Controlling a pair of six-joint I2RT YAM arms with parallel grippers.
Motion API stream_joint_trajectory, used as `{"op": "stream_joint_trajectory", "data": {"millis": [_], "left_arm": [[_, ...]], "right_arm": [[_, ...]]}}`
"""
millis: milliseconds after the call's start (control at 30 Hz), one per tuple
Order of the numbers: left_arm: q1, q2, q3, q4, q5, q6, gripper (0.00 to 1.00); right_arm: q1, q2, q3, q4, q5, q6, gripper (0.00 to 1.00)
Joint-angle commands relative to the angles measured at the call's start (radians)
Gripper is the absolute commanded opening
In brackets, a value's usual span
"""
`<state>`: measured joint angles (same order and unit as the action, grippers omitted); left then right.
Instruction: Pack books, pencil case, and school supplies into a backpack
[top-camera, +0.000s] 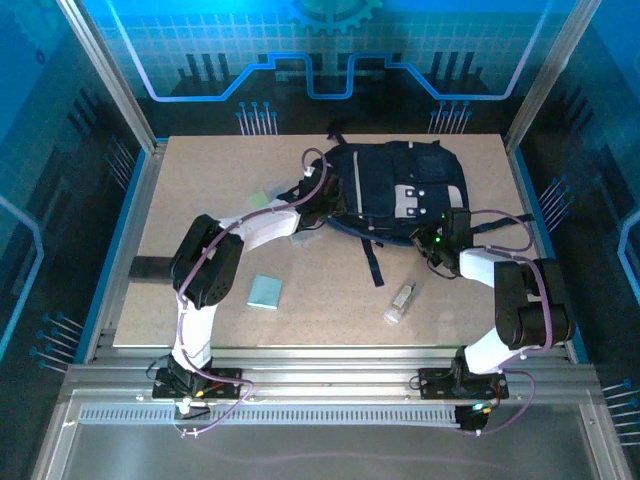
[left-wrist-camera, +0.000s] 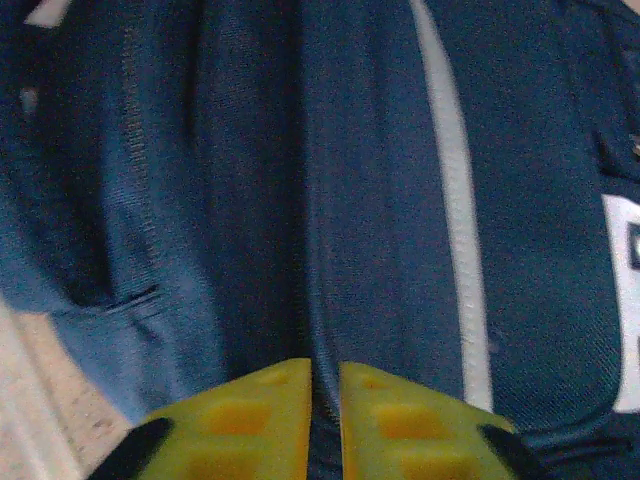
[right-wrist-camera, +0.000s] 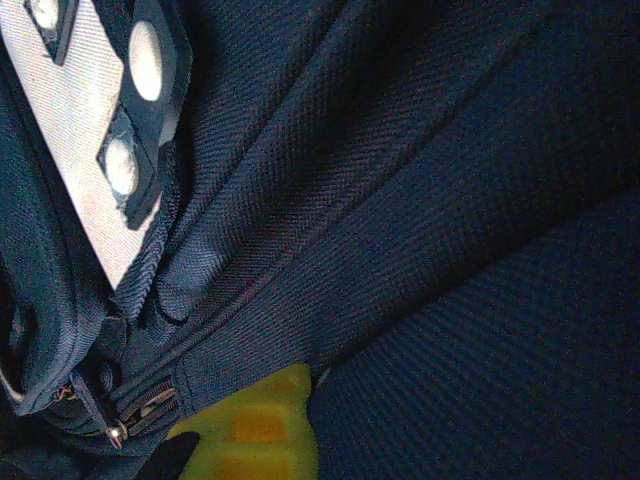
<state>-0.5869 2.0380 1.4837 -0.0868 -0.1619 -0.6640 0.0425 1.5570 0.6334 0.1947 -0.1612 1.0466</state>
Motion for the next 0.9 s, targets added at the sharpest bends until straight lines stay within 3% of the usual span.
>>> {"op": "stream_joint_trajectory", "data": {"millis": [0,200,433,633,867], "left_arm": [[-0.053,-0.014,0.003,0.054,0.073,-0.023,0.46],[-0.109,0.077,0.121,-0.124,-0.022,0.041,0.59],[-0.125,0.164,0.187,-0.224,-0.119,0.106,0.6],[-0.122,0.252,0.287,-0.32,-0.256,0.173,0.59],[-0.114,0.377,0.425,-0.426,-0.303,0.211,0.42]], "right_arm": [[0.008,-0.002,-0.025,-0.027,-0.003,0.001,0.0],[0.064,-0.005,-0.02,0.009,-0.026,0.063,0.0],[0.173,-0.014,-0.012,0.028,0.017,0.115,0.0],[0.2,-0.014,-0.018,0.038,0.03,0.13,0.0],[0.214,-0.016,-0.039,0.027,0.042,0.13,0.0]]}}
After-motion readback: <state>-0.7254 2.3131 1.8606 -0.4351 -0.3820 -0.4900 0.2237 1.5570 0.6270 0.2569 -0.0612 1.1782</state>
